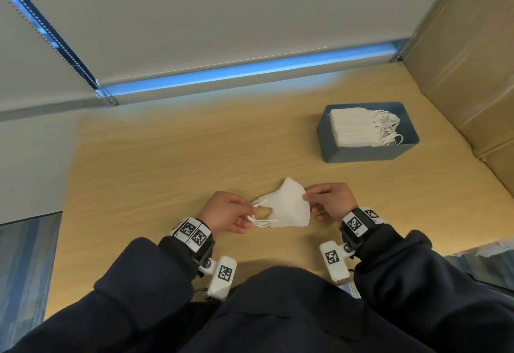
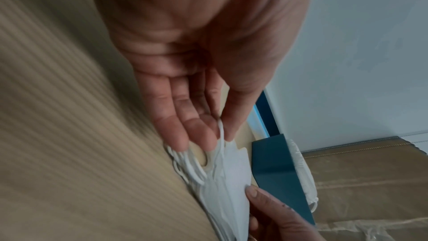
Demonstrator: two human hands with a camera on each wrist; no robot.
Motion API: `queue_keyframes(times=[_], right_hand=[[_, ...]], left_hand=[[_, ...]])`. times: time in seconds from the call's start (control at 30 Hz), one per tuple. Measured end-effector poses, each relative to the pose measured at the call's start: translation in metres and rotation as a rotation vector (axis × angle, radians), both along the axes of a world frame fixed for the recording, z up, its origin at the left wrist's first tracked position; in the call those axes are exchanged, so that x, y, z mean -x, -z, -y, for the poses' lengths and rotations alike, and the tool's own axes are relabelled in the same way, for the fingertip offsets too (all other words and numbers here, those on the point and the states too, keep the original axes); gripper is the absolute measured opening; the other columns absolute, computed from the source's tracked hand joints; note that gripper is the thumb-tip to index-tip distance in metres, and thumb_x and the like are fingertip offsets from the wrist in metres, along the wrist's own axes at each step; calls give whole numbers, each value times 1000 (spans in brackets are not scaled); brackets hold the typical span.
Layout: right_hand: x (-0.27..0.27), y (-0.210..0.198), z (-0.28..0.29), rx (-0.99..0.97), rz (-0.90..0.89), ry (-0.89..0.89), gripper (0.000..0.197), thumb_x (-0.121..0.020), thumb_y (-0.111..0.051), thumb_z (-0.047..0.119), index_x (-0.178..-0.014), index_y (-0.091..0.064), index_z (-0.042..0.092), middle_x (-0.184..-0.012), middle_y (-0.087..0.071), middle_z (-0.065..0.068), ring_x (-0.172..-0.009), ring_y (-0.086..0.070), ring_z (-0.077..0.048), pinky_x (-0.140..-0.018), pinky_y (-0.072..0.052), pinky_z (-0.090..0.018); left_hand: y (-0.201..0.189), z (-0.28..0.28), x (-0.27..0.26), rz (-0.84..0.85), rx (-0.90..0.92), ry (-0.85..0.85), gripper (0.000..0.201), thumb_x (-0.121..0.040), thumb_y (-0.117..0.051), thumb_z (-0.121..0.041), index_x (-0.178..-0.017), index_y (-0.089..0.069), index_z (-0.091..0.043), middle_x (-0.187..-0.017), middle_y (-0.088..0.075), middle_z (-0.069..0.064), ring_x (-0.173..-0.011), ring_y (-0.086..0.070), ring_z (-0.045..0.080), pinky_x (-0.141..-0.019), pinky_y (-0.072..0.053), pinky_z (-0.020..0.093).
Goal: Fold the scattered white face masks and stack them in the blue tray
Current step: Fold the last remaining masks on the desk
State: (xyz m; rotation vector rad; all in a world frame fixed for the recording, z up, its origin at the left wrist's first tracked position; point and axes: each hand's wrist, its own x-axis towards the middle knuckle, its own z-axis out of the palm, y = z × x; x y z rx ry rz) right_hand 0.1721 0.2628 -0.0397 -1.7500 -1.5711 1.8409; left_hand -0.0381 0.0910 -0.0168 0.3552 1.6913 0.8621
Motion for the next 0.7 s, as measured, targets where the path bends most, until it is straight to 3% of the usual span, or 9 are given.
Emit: queue_keyframes(times=[0.17, 0.53, 0.6, 0.7], right_hand=[[1, 2, 0, -29, 38, -23, 11, -76, -86, 8, -84, -78, 6, -74, -74, -15, -51, -62, -20, -45, -50, -27], [4, 6, -1, -76, 95, -42, 16, -76, -87, 9, -86, -76, 4, -69, -73, -14, -51, -66, -21, -47, -54, -30], [4, 7, 0, -82, 99, -45, 19, -75, -87, 10, -88, -75, 3, -67, -73, -13, -50, -65, -21, -46, -53, -29], [5, 8, 1, -168, 116, -40, 27, -72, -90, 18, -90, -73, 8, -70, -72, -8, -52, -63, -21, -49, -54, -32]], left_hand=[[3, -2, 0, -14, 8, -40, 25, -85, -81, -9, -104, -70, 4, -82, -71, 18, -58, -67, 19, -63, -62, 37], [4, -2, -3, -19, 12, -52, 18, -84, -81, -10, -97, -72, -1, -77, -71, 13, -59, -66, 20, -68, -62, 41], [8, -2, -1, -60, 24, -22, 21, -83, -83, -17, -97, -74, -4, -80, -73, 12, -61, -66, 18, -65, -60, 37], [18, -2, 6, -351, 13, 84, 28, -75, -87, -42, -87, -76, -19, -83, -76, -3, -73, -68, 12, -70, -56, 30]])
